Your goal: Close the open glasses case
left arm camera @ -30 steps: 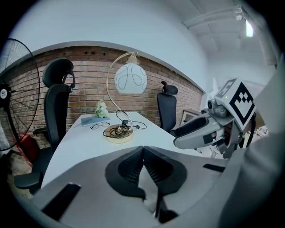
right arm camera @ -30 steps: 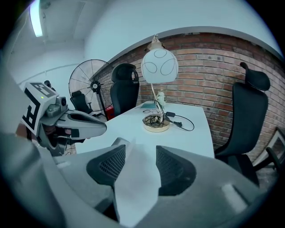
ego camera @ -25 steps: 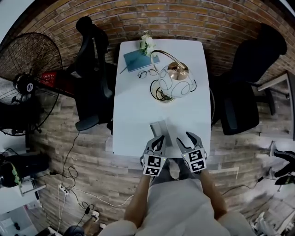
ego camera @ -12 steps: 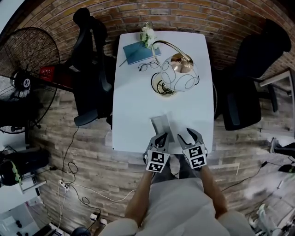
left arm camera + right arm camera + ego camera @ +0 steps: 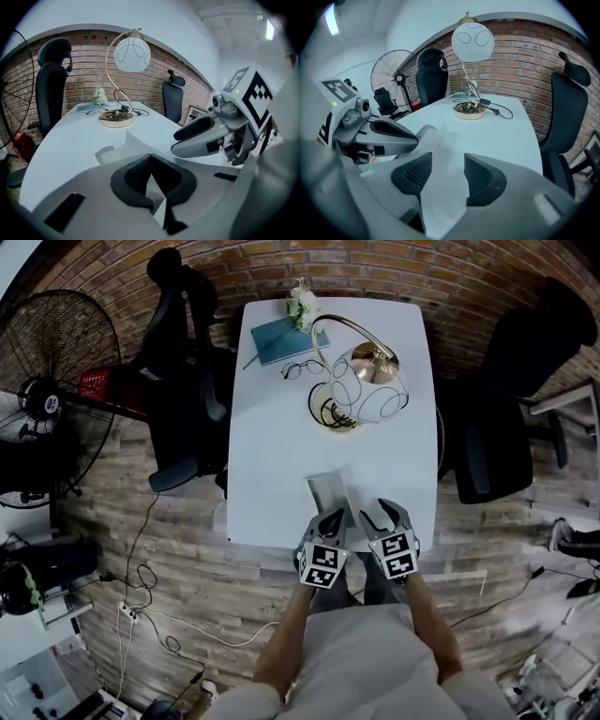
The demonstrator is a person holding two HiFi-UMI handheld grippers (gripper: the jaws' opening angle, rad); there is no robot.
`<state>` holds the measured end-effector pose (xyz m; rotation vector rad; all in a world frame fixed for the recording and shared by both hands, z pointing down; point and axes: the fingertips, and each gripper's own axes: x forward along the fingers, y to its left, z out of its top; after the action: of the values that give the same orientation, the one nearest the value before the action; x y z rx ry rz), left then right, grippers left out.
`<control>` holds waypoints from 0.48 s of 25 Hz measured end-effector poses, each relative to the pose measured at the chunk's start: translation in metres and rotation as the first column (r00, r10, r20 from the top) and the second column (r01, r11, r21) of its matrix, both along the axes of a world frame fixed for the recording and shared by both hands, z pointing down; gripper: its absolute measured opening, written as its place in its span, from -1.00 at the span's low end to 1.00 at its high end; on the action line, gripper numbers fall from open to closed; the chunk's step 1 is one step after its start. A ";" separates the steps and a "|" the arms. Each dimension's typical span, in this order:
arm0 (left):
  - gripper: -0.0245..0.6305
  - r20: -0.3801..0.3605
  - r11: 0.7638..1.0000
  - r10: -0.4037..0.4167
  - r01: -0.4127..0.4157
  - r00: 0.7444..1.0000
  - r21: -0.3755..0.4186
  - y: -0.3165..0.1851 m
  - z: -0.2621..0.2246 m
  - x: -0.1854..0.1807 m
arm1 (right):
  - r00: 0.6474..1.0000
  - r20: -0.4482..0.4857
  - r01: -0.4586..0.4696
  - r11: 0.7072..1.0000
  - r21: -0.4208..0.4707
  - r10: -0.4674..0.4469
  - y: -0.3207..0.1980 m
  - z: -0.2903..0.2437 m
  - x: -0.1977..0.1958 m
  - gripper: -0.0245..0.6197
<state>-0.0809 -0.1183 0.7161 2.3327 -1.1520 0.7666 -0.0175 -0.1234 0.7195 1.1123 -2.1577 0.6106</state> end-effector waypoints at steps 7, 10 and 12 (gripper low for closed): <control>-0.91 0.001 1.000 -0.002 0.002 1.000 -0.015 0.002 0.005 0.004 | 1.000 0.006 0.023 1.000 -0.018 -0.023 0.002 0.004 -0.009 -0.25; -0.91 0.001 1.000 0.001 -0.001 1.000 -0.016 0.003 0.006 0.006 | 0.999 0.003 0.032 0.999 -0.018 -0.032 0.002 0.005 -0.011 -0.25; -0.91 0.001 1.000 0.001 -0.001 1.000 -0.019 0.004 0.006 0.006 | 0.999 0.010 0.033 0.999 -0.023 -0.033 0.003 0.003 -0.014 -0.25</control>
<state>-0.0750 -0.1142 0.7225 2.3180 -1.1394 0.7761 -0.0312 -0.1207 0.7221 1.0618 -2.1675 0.6258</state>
